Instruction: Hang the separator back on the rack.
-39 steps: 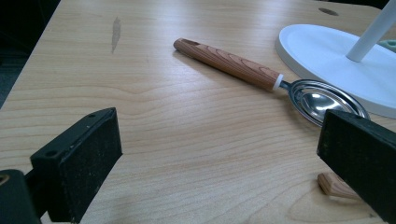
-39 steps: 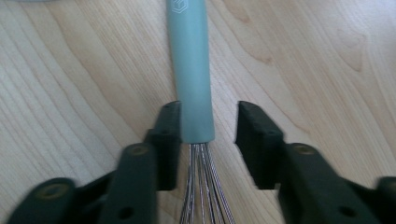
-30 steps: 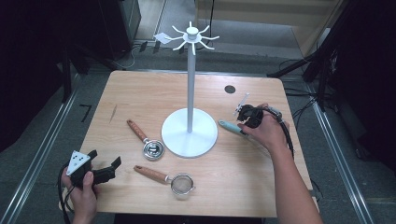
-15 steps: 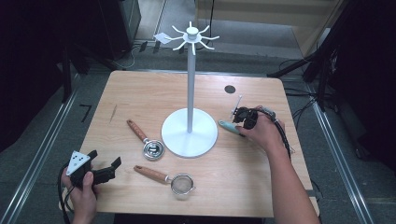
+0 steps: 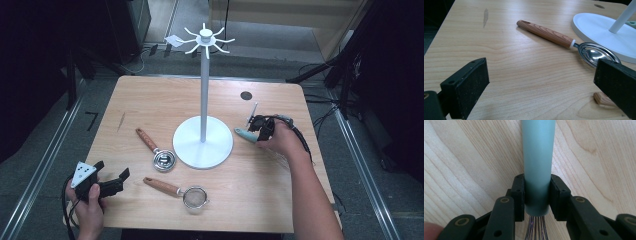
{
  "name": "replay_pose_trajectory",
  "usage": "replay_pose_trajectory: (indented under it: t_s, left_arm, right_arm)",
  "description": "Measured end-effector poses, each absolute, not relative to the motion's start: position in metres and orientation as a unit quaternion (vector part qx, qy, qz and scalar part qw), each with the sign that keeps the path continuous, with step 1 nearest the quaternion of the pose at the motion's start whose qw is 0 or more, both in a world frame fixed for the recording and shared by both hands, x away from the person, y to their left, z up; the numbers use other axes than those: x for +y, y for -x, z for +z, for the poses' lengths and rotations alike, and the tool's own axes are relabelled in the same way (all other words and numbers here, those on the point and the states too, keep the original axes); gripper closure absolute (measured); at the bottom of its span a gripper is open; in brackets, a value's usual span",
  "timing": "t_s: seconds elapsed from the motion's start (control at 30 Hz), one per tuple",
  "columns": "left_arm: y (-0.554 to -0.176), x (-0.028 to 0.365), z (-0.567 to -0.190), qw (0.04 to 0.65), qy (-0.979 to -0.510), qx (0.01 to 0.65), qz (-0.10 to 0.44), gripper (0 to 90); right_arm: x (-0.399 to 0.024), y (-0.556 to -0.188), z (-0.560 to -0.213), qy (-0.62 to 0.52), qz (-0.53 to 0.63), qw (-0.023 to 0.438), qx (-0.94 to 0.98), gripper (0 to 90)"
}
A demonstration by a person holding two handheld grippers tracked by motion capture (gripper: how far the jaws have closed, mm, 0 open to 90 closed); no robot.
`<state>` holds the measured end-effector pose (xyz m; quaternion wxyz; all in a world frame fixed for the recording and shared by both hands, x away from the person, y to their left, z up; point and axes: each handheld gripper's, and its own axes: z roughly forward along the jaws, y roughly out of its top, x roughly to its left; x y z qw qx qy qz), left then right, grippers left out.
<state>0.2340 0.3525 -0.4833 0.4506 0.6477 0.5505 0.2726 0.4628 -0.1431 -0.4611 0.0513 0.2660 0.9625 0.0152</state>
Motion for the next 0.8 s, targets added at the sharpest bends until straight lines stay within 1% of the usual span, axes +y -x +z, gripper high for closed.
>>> replay_pose_trajectory:
  t_s: [0.1, 0.13, 0.27, 0.53, 0.73, 0.8]
  left_arm:
    - [-0.234, 0.352, -0.483, 0.45, -0.649, 0.55, 0.272, 0.1]
    - [-0.234, 0.352, -0.483, 0.45, -0.649, 0.55, 0.272, 0.1]
    - [-0.235, 0.354, -0.483, 0.454, -0.646, 0.551, 0.268, 0.1]
    - [-0.235, 0.354, -0.483, 0.455, -0.647, 0.552, 0.266, 0.1]
    - [-0.235, 0.354, -0.483, 0.454, -0.648, 0.551, 0.265, 0.1]
    - [-0.235, 0.353, -0.483, 0.454, -0.648, 0.551, 0.265, 0.1]
  right_arm:
    - [-0.138, -0.466, -0.461, -0.269, -0.004, 0.045, 0.962, 69.9]
    - [-0.137, -0.469, -0.461, -0.273, -0.008, 0.033, 0.961, 70.2]
    - [-0.138, -0.471, -0.461, -0.289, -0.008, 0.022, 0.957, 70.5]
    - [-0.136, -0.469, -0.461, -0.306, -0.008, 0.034, 0.952, 71.2]
    - [-0.135, -0.458, -0.459, -0.317, 0.008, 0.071, 0.946, 71.3]
    - [-0.134, -0.456, -0.456, -0.316, 0.015, 0.071, 0.946, 71.3]
